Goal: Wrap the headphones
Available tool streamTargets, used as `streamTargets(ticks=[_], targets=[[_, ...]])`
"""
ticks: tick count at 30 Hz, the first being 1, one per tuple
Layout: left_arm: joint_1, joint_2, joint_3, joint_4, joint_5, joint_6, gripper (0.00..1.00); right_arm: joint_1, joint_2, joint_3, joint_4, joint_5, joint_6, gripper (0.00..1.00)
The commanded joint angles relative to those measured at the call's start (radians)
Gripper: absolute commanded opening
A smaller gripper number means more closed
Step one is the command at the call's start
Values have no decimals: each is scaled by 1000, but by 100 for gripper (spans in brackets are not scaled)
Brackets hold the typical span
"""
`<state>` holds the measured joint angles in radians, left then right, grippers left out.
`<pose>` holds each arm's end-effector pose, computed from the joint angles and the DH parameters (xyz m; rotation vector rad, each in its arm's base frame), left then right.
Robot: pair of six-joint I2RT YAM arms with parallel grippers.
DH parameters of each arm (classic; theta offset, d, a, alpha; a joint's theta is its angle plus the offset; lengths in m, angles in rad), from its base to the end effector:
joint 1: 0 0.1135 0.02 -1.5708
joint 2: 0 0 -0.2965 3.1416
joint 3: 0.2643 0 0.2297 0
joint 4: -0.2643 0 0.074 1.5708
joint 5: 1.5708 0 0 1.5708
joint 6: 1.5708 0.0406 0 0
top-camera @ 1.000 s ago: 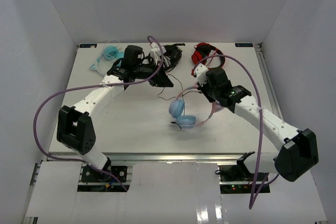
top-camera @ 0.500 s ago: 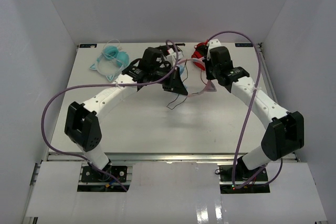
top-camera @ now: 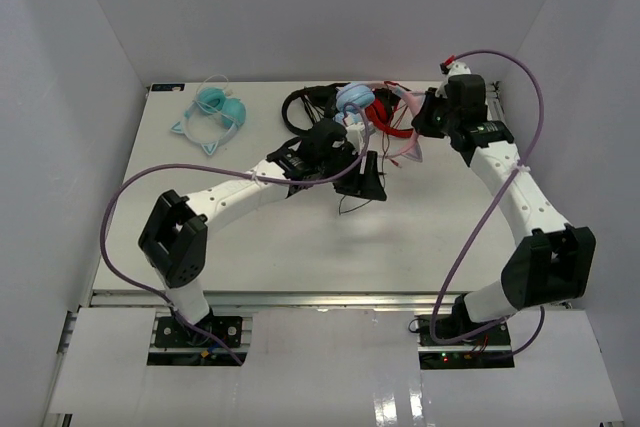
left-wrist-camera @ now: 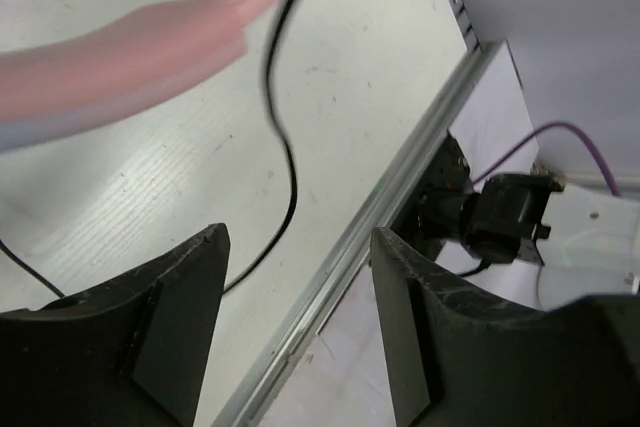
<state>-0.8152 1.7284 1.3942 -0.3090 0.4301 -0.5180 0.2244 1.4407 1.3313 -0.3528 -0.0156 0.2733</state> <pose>0.2513 -0.2914 0.3238 0.6171 2.3441 -1.1589 0.3031 0.0698 0.3918 0.0402 2.0483 0.3278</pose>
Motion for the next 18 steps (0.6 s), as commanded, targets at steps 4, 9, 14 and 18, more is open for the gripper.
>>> streamTargets(ticks=[4,9,14,18], targets=[[-119,-329,-195,252,-184,262,80,7,-179,-2,116,-128,12,8],[-140,-613,-647,568,-222,374,82,-12,-231,18,93,-312,-78,8],[-144,-783,-1066,924,-283,480,89,-20,-281,27,81,-504,-158,8],[-142,-697,-1180,1011,-354,502,91,-22,-305,34,54,-593,-197,8]])
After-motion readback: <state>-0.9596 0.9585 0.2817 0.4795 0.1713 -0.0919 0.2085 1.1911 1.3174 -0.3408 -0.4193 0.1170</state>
